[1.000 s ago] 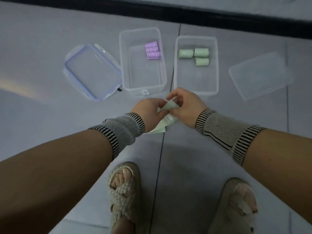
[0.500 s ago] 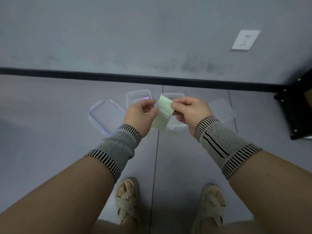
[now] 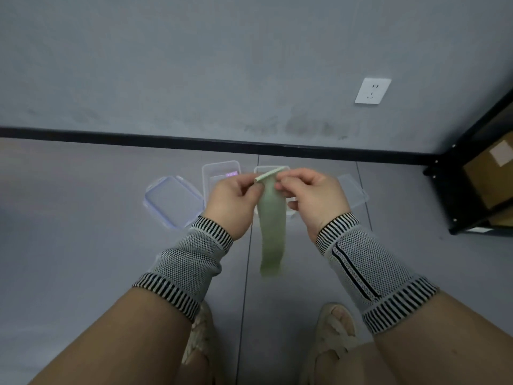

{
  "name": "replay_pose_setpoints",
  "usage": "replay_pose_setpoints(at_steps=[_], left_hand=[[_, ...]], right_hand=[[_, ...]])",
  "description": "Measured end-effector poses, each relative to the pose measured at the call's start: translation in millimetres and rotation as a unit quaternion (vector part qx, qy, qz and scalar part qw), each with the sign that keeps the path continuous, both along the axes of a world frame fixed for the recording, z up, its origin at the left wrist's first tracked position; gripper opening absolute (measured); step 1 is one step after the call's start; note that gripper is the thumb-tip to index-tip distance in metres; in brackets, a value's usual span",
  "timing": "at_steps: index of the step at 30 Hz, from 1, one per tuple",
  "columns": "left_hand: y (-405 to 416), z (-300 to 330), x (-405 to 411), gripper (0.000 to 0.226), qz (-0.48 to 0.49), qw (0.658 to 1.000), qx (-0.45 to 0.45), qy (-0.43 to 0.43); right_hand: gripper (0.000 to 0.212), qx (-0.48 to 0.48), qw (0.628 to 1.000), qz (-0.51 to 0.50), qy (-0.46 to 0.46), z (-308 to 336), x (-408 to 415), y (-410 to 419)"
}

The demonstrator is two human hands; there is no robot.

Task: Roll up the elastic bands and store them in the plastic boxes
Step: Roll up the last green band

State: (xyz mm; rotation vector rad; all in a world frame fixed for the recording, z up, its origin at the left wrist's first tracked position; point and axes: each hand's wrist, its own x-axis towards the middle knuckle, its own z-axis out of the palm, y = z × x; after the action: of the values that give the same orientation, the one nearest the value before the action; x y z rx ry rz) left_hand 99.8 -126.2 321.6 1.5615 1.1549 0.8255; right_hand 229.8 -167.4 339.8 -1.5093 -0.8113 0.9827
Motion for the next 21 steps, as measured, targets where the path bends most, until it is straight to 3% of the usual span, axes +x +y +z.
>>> replay_pose_setpoints(at_steps=[3, 6, 21], left_hand=[[2.1, 0.9, -4.2, 0.022, -0.021, 1.000, -0.007, 0.014], [4.8, -2.7, -7.4, 0.012, -0.045, 0.999, -0.005, 0.028], [18.2, -12.0, 5.8, 0.017, -0.049, 0.995, -0.084, -0.033]], right_hand=[[0.013, 0.039, 0.993, -0.024, -0.112, 0.0, 11.5, -3.0], [0.019, 0.043, 0.983, 0.034, -0.174, -4.7, 17.3, -2.8], [0.020, 0.043, 0.993, 0.034, -0.108, -24.8, 20.4, 13.3]])
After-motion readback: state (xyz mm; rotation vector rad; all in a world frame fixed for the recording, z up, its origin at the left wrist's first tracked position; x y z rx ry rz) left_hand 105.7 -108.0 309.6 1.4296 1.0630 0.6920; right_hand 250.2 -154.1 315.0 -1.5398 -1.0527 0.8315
